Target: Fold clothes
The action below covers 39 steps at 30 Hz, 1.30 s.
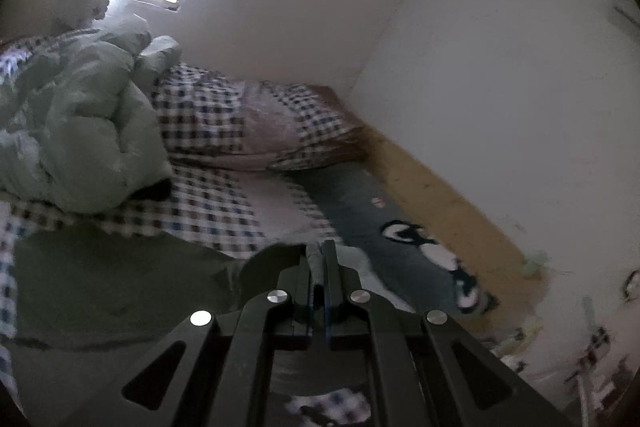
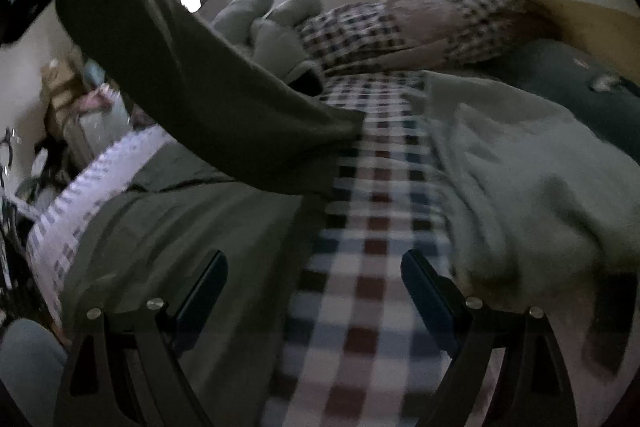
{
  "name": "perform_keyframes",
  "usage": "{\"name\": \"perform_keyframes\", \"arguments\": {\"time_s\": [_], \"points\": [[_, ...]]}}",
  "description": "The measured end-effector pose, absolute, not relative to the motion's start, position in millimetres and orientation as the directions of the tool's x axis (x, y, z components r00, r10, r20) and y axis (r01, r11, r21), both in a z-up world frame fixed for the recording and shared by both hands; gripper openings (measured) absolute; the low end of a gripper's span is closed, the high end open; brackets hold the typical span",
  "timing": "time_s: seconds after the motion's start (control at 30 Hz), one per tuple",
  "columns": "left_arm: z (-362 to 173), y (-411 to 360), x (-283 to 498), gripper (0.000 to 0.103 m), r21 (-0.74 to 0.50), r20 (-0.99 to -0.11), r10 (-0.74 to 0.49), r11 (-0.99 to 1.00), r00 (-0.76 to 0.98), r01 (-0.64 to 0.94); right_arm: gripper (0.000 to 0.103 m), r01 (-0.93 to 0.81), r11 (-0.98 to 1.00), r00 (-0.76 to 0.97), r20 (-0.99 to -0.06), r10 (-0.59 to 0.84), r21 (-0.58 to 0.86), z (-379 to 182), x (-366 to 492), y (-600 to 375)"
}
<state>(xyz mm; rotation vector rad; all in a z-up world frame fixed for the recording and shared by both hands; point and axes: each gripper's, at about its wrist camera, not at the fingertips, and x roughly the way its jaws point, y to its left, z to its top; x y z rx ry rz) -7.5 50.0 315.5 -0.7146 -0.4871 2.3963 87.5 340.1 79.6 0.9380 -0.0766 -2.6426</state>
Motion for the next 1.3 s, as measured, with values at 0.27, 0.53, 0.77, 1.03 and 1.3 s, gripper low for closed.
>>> {"name": "perform_keyframes", "arguments": {"time_s": [0.27,0.53,0.77,1.03,1.3], "points": [[297.1,-1.7,-65.9,0.001,-0.434,-0.453,0.536,-0.83,-0.712,-0.35,0.091,0.326,-0.927,-0.641,-0.678,-0.361,0.185,57.9,-9.5,319.7],[283.5,-60.3,-86.5,0.002,-0.431,-0.438,0.488,-0.851,-0.755,-0.3,0.089,0.328,-0.928,-0.558,-0.757,-0.34,0.175,31.2,-69.6,306.5],[230.7,-106.1,-120.8,0.002,-0.415,-0.544,0.394,-0.894,-0.741,-0.17,0.055,0.298,-0.912,-0.498,-0.769,-0.401,0.283,9.1,-89.3,308.5],[162.5,-154.9,-141.6,0.002,-0.413,-0.641,0.312,-0.91,-0.701,-0.028,0.021,0.291,-0.934,-0.502,-0.798,-0.333,0.206,1.1,-88.7,301.6],[115.1,-180.5,-167.1,0.002,-0.39,-0.719,0.265,-0.919,-0.642,0.058,0.021,0.293,-0.938,-0.526,-0.788,-0.319,0.184,-0.3,-80.2,300.6]]}}
